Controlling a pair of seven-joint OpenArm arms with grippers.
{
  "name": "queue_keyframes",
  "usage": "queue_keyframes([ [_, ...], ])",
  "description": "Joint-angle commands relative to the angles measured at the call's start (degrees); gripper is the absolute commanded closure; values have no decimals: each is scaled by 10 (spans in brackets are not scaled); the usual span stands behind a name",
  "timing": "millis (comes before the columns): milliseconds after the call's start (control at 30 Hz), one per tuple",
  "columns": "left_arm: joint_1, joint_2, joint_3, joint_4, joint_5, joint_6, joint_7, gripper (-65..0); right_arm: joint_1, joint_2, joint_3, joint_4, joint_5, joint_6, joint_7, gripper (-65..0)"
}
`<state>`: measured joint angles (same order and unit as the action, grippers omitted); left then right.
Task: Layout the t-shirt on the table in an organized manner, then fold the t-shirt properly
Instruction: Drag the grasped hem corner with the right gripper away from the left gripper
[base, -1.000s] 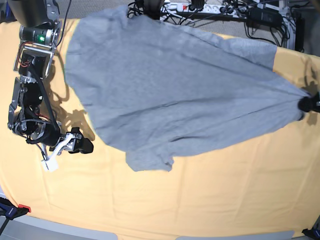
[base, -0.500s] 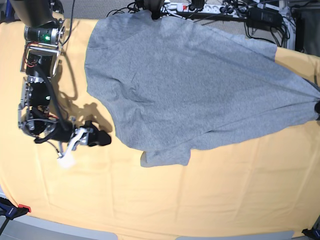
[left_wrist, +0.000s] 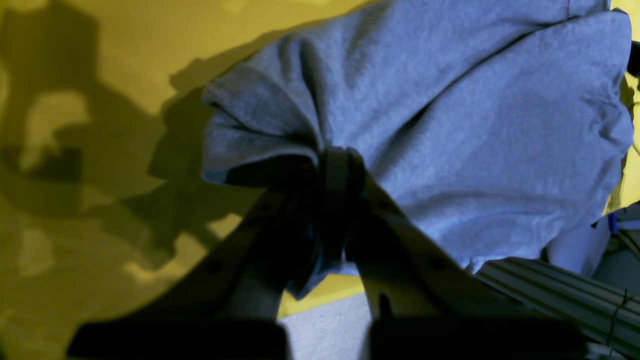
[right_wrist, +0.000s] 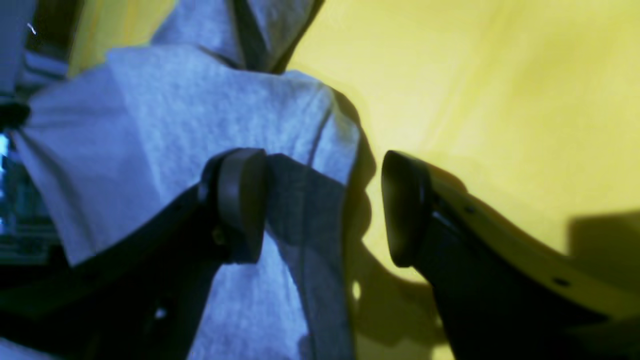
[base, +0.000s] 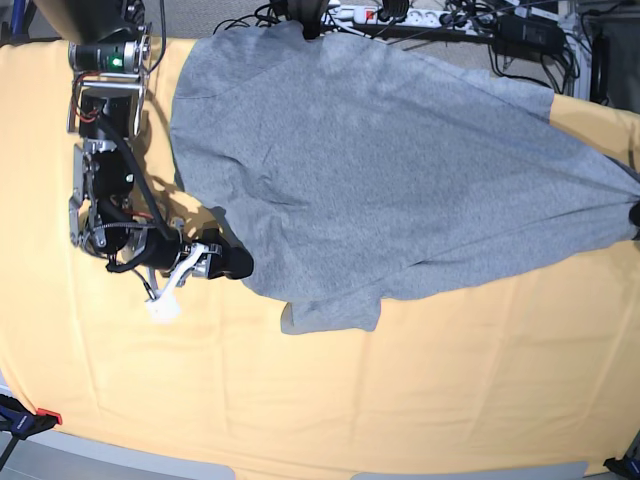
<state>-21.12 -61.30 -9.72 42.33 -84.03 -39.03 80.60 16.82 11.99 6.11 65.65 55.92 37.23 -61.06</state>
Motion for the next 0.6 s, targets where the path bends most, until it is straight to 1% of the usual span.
queue_keyframes([
  [0, -10, -23, -5, 6, -10, 2, -6, 0, 9, -1, 0, 7, -8, 6, -1, -381],
  [133, -10, -23, -5, 6, -10, 2, -6, 0, -5, -15, 0, 7, -8, 28, 9, -377],
  [267, -10, -23, -5, 6, -10, 2, -6, 0, -1, -23, 0, 7, -10, 28, 33, -371],
  [300, -10, -23, -5, 6, -10, 2, -6, 0, 0, -23, 0, 7, -13, 28, 42, -345],
  [333, -10, -23, -5, 6, -10, 2, -6, 0, 1, -23, 0, 7, -23, 28, 54, -300],
  [367, -12, -23, -5, 6, -10, 2, -6, 0, 2, -23, 0, 7, -37, 28, 67, -238],
  [467, -23, -21, -5, 6, -10, 2, -6, 0, 6, -23, 0, 7, -85, 28, 101, -18],
  [500, -28, -20, -5, 6, -10, 2, -6, 0, 9, -23, 2, 7, -97, 28, 104, 0],
  [567, -38, -19, -5, 6, -10, 2, -6, 0, 16, -23, 12, 7, -104, 28, 104, 0],
])
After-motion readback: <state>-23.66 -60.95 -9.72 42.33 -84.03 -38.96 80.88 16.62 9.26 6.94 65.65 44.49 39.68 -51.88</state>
